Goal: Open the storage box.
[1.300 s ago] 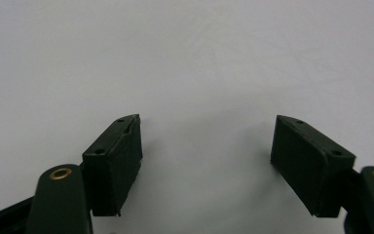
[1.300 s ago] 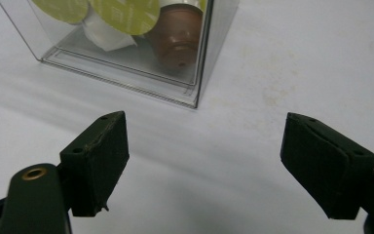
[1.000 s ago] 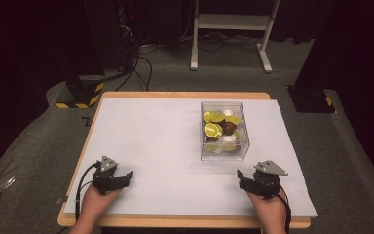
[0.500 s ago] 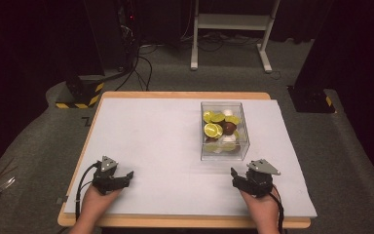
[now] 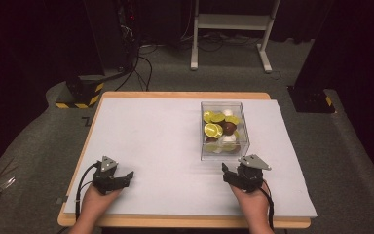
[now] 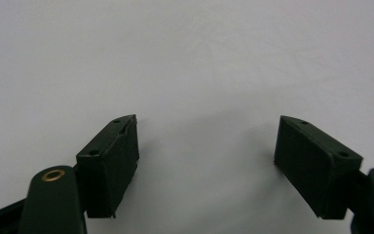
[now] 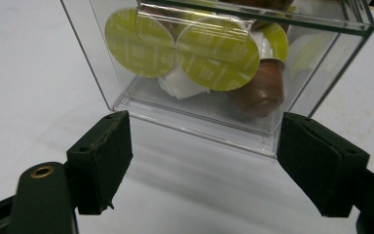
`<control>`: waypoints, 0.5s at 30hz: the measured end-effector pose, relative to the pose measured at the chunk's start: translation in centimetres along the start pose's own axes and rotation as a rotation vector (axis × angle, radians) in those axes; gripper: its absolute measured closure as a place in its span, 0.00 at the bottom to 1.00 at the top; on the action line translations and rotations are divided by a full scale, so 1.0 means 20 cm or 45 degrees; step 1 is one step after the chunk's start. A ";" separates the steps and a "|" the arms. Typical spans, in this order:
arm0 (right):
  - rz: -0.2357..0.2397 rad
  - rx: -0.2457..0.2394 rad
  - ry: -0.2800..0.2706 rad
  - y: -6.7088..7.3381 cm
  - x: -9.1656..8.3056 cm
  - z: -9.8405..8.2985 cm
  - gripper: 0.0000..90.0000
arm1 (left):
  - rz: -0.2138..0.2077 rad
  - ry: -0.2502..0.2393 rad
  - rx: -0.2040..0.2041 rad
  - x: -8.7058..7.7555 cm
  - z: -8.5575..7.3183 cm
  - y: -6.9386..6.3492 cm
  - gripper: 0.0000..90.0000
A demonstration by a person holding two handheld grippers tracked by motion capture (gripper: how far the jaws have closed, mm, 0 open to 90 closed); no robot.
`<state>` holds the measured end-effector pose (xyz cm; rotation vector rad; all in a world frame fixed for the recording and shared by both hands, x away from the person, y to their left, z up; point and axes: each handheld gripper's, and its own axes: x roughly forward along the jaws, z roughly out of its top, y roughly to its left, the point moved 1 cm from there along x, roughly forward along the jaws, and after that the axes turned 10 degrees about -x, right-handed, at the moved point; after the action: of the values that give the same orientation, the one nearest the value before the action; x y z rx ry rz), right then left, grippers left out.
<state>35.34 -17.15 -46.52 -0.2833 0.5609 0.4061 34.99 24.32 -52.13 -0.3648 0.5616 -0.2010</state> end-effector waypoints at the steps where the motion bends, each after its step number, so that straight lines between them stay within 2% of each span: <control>1: 0.000 0.000 0.000 0.00 0.00 0.00 0.23 | 0.000 0.000 0.000 0.00 0.00 0.00 0.27; 8: -0.028 -0.004 -0.003 0.03 0.03 0.03 0.22 | -0.004 -0.003 -0.009 0.00 0.00 0.00 0.27; 15: -0.046 0.017 -0.014 0.05 0.05 0.06 0.21 | -0.004 -0.002 -0.008 0.00 0.00 0.00 0.27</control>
<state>36.23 -15.57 -46.26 -0.2781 0.5467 0.3690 35.00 24.27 -52.13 -0.3716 0.5605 -0.2024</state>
